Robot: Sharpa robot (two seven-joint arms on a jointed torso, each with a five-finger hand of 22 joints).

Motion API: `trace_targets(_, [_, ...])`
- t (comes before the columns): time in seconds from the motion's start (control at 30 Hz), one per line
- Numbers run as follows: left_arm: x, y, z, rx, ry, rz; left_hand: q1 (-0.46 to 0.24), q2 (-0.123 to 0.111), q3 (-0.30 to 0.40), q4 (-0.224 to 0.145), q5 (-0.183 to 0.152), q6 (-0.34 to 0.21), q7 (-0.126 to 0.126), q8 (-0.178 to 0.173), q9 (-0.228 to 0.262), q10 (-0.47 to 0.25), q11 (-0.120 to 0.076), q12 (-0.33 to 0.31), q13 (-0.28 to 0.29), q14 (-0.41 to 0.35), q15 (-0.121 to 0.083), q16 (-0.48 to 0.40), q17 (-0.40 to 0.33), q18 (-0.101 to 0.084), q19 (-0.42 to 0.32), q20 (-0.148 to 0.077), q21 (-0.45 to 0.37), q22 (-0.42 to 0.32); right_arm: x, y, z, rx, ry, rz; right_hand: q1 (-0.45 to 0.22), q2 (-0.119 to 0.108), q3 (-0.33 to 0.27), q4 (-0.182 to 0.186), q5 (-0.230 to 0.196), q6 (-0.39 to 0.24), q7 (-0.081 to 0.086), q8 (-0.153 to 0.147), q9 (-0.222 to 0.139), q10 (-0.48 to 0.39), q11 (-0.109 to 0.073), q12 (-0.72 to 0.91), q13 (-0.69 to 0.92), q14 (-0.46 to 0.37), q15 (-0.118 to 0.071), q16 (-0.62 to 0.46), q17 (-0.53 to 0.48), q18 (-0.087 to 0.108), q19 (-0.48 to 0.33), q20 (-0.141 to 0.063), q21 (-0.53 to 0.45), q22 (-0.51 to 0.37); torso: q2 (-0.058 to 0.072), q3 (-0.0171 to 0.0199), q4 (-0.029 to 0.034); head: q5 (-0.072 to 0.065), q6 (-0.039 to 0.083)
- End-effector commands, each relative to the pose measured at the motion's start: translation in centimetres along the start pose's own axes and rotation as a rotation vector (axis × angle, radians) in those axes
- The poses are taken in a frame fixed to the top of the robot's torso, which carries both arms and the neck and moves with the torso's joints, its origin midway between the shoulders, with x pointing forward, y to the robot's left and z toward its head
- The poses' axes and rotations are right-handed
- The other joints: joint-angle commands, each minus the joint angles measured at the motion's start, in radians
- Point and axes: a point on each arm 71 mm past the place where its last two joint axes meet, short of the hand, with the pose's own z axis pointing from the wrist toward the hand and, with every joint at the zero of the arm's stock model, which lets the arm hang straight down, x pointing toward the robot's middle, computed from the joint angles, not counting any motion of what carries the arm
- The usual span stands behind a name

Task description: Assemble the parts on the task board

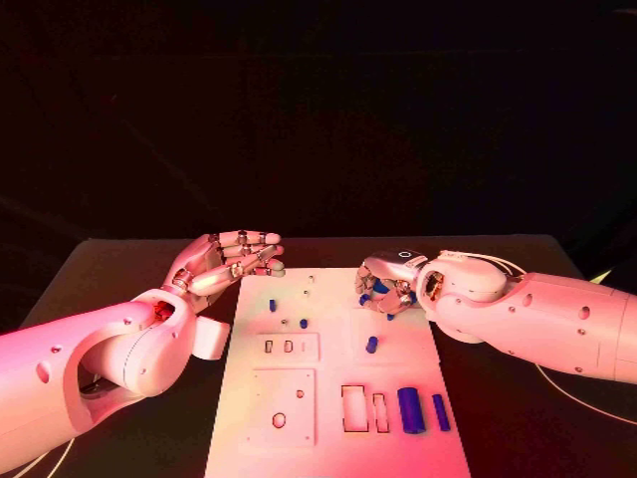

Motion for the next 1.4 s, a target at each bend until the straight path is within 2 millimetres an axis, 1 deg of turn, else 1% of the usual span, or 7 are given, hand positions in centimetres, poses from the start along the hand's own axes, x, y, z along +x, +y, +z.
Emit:
trace_targets(0.03, [0.2, -0.1, 0.1, 0.006, 0.022, -0.017, -0.004, -0.006, 0.006, -0.002, -0.005, -0.004, 0.042, -0.002, 0.001, 0.003, 0.005, -0.006, -0.001, -0.002, 0.001, 0.006, 0.001, 0.011, 0.006, 0.003, 0.007, 0.001, 0.3, 0.2, 0.2, -0.008, 0.02, -0.013, 0.001, 0.009, 0.007, 0.001, 0.005, 0.011, 0.0, 0.003, 0.002, 0.009, 0.0, 0.003, 0.002, 0.046, -0.002, 0.006, 0.004, -0.011, 0.007, 0.0, 0.006, 0.006, 0.001, 0.0005, 0.0003, 0.002, -0.002])
trace_targets(0.33, [0.3, -0.1, 0.1, 0.004, 0.029, -0.02, -0.004, -0.006, 0.006, -0.002, -0.005, -0.004, 0.042, -0.002, 0.001, 0.003, 0.005, -0.006, -0.001, -0.002, 0.001, 0.006, 0.001, 0.011, 0.006, 0.003, 0.007, 0.001, 0.5, 0.3, 0.5, -0.001, 0.025, -0.014, 0.016, 0.024, 0.036, -0.004, 0.003, 0.029, -0.008, 0.016, 0.017, 0.033, -0.007, 0.005, 0.006, 0.047, -0.007, 0.022, 0.019, -0.014, 0.014, -0.003, 0.025, 0.034, 0.001, 0.0004, 0.0004, 0.005, -0.005])
trace_targets(0.57, [0.3, -0.1, 0.1, 0.001, 0.034, -0.022, -0.003, -0.005, 0.008, -0.004, -0.007, -0.004, 0.043, -0.002, 0.001, 0.004, 0.005, -0.007, -0.001, -0.002, 0.001, 0.008, 0.004, 0.011, 0.006, 0.002, 0.01, 0.003, 0.4, 0.2, 0.5, 0.015, 0.003, -0.051, 0.075, 0.049, 0.069, -0.054, -0.02, 0.059, -0.02, 0.047, 0.047, 0.083, -0.023, 0.016, 0.023, 0.051, -0.02, 0.043, 0.038, -0.02, 0.028, -0.015, 0.057, 0.081, 0.002, 0.0001, -0.0009, 0.007, -0.005])
trace_targets(0.7, [0.3, -0.1, 0.1, 0.0, 0.036, -0.023, -0.001, -0.005, 0.009, -0.006, -0.008, -0.004, 0.043, -0.003, 0.001, 0.004, 0.005, -0.008, -0.001, -0.003, 0.001, 0.009, 0.005, 0.011, 0.005, 0.002, 0.012, 0.004, 0.1, 0.4, 0.6, 0.015, -0.044, -0.063, 0.082, 0.054, 0.072, -0.064, -0.023, 0.065, -0.022, 0.054, 0.055, 0.094, -0.026, 0.019, 0.029, 0.051, -0.023, 0.046, 0.039, -0.022, 0.032, -0.018, 0.065, 0.093, 0.002, 0.0007, -0.0018, 0.009, -0.003])
trace_targets(0.93, [0.2, -0.1, 0.2, -0.003, 0.039, -0.024, 0.0, -0.004, 0.01, -0.007, -0.009, -0.004, 0.043, -0.003, 0.001, 0.005, 0.005, -0.008, -0.001, -0.004, 0.001, 0.01, 0.006, 0.011, 0.005, 0.001, 0.014, 0.005, -0.7, 1.5, 0.7, -0.008, -0.147, -0.058, 0.083, 0.055, 0.071, -0.073, -0.01, 0.071, -0.024, 0.063, 0.065, 0.107, -0.031, 0.022, 0.037, 0.051, -0.027, 0.049, 0.04, -0.025, 0.039, -0.02, 0.077, 0.111, 0.001, -0.0006, 0.0004, 0.007, 0.002])
trace_targets(1.1, [0.3, -0.1, 0.2, -0.004, 0.041, -0.025, 0.001, -0.004, 0.01, -0.008, -0.009, -0.004, 0.043, -0.003, 0.001, 0.005, 0.005, -0.009, -0.001, -0.004, 0.001, 0.01, 0.006, 0.011, 0.004, 0.001, 0.014, 0.005, -1.2, 2.6, 1.3, -0.022, -0.2, -0.051, 0.08, 0.054, 0.07, -0.074, -0.003, 0.071, -0.024, 0.064, 0.068, 0.107, -0.031, 0.02, 0.039, 0.051, -0.028, 0.05, 0.041, -0.025, 0.039, -0.02, 0.079, 0.114, 0.003, 0.0004, 0.0, 0.01, 0.005])
trace_targets(1.4, [0.5, -0.2, 0.3, 0.001, 0.054, -0.03, 0.002, -0.006, 0.01, -0.011, -0.01, -0.006, 0.044, -0.004, 0.001, 0.004, 0.006, -0.011, -0.001, -0.006, 0.001, 0.011, 0.009, 0.01, 0.002, 0.001, 0.017, 0.007, -2.1, 3.8, 2.9, -0.012, -0.288, -0.041, 0.074, 0.05, 0.067, -0.076, 0.002, 0.071, -0.024, 0.066, 0.073, 0.109, -0.031, 0.019, 0.043, 0.051, -0.03, 0.052, 0.043, -0.027, 0.042, -0.019, 0.084, 0.122, 0.006, -0.0003, -0.0002, 0.017, 0.006])
